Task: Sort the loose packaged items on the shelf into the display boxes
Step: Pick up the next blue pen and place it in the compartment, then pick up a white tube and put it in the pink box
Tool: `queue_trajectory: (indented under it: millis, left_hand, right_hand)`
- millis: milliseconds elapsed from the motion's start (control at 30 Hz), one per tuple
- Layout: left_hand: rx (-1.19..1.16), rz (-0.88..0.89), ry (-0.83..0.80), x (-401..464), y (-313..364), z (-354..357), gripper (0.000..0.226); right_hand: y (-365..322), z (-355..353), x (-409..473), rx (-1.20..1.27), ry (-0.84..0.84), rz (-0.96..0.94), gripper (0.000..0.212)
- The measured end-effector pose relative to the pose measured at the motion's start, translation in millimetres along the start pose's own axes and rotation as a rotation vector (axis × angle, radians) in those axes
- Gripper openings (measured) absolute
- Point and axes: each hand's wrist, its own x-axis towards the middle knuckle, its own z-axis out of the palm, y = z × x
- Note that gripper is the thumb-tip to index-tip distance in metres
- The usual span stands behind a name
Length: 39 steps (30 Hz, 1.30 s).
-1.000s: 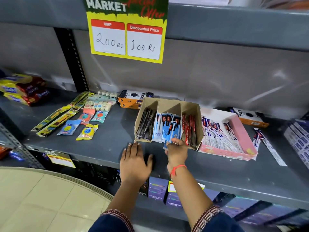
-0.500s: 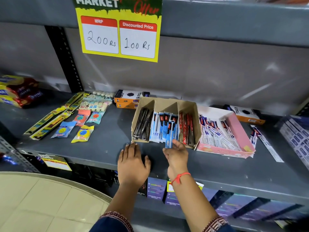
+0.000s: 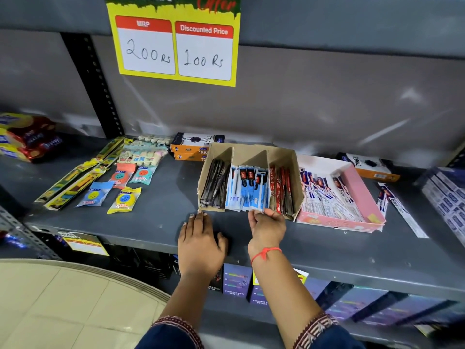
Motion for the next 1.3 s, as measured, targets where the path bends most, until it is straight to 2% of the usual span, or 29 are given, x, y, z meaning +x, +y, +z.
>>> queue_trajectory:
  millis: [133, 267, 500, 633, 767, 900, 1100, 1300]
  left_hand:
    - [0.015, 0.0, -0.026, 1, -1, 2, 0.055]
    - [0.016, 0.003, -0.029, 0, -1, 2, 0.056]
    - [0.004, -0.001, -0.037, -1, 0, 2, 0.058]
    - [0.002, -0.009, -0.045, -2, 1, 2, 0.058]
    - [0.026, -0.025, -0.067, -3, 4, 1, 0.059]
    - [0.041, -0.056, -0.09, -9, 12, 1, 0.061]
    - [0.072, -0.103, -0.109, -18, 37, 6, 0.068]
    - [0.076, -0.12, -0.109, -27, 62, 14, 0.064]
  right_hand:
    - [-2, -6, 7, 0.042, -0.014, 0.031, 0.04]
    - [0, -10, 0, -0.118, -0.023, 0.03, 0.036]
    - [-6, -12, -10, -0.164, -0.134, 0.068, 0.036]
    - [-8, -21, -11, -0.312, -0.155, 0.039, 0.029]
    - [-11, -36, -9, -0.63, -0.181, -0.153, 0.045]
    - [-23, -57, -5, -0.881, -0.189, -0.402, 0.039]
    - [-83, -85, 7, -0.895, -0.05, -0.765, 0.017]
    - [-178, -116, 44, -0.994, 0.195, -0.884, 0.019]
